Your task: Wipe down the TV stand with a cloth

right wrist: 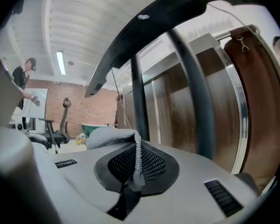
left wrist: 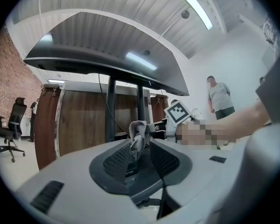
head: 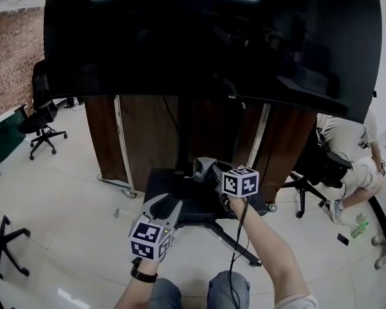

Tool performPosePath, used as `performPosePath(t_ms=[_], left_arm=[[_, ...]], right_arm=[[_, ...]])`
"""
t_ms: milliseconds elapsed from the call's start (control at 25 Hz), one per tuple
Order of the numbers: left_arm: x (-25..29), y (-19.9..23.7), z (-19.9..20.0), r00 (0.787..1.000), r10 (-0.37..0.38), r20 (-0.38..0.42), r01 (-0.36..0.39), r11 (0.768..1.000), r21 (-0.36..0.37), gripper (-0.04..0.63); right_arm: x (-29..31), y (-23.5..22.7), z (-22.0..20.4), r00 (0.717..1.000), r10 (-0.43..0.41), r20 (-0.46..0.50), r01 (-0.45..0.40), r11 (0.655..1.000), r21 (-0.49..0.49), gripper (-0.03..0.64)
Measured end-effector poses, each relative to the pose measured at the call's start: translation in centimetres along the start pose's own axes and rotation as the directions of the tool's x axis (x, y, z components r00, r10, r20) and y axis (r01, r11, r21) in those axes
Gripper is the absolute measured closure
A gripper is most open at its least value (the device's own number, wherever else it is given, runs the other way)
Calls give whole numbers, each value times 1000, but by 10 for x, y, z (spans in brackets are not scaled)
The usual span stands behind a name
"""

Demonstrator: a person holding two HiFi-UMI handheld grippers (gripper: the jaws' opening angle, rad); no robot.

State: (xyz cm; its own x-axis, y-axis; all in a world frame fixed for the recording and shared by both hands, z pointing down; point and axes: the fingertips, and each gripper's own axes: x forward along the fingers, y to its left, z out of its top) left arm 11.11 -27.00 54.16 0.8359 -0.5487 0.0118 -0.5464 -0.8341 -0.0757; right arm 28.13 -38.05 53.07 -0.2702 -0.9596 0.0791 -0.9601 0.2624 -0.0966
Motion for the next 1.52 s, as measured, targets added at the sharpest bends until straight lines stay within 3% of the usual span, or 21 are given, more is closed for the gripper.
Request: performPosePath(t_ms=[120,240,320,400,480,560,640,720,800,920,1080,1200,1280,1320,1400,1440,1480,1520], left_arm=[[0,-2,-1,1000,-8,7,8,1000,9,440],[-5,8,-6,1000,5,3,-5,1000,-10,440],[-8,16,-8,1000,15,3,-15,1000,-23,440],[-8,19,-11,1000,14,-1,-14,1000,-20,440],[-6,21,-14,1000,10,-8,-10,1000,-16,440],[-4,24,-17,1000,10,-11,-11,1000,-23,440],[-5,28,-16,1000,18,-10,-19,1000,-26,440],[-11,32,-14,999,36,-5,-36,999,-22,440],[-19,39,-16,997,73,-11,-73,997,-9,440],[-30,47,-24,990,138,-31,-136,990,45,440],[-28,49,-30,993,120,-21,-119,992,50,440],[-40,49,-55,993,102,-55,-101,995,23,440],[-44,54,-64,994,98,-56,-97,995,14,440],[-46,56,-68,994,96,-56,-96,995,10,440],[-52,60,-81,993,97,-59,-98,995,-7,440],[-56,62,-88,993,99,-59,-100,995,-19,440],[-59,63,-96,993,101,-58,-103,994,-32,440],[-63,65,-105,993,102,-58,-105,993,-45,440]], right_arm=[[6,-37,-39,984,-121,-128,114,992,-60,609],[-38,-120,-68,922,-316,-226,288,946,-147,609],[-82,-170,-71,876,-423,-233,398,905,-148,609],[-120,-186,-58,871,-458,-177,449,889,-89,609],[-137,-153,-35,916,-395,-73,394,919,-21,609],[-126,-81,-18,969,-248,22,248,969,16,609],[-95,10,-11,995,-67,77,66,998,18,609],[-61,96,-14,991,90,104,-92,996,16,609],[-33,159,-28,977,187,99,-189,982,9,609],[-5,193,-66,977,210,37,-208,977,-43,609],[-17,127,-90,999,43,-10,-44,990,-136,609],[-73,39,-108,988,-154,-22,149,980,-132,609],[-125,-30,-107,947,-322,0,319,938,-133,609],[-156,-63,-108,912,-411,11,409,904,-121,609],[-219,-117,-118,816,-578,27,578,812,-85,609],[-246,-133,-130,769,-638,27,638,766,-75,609],[-265,-140,-147,741,-671,15,670,739,-75,609],[-272,-137,-170,739,-673,-9,670,737,-86,609]])
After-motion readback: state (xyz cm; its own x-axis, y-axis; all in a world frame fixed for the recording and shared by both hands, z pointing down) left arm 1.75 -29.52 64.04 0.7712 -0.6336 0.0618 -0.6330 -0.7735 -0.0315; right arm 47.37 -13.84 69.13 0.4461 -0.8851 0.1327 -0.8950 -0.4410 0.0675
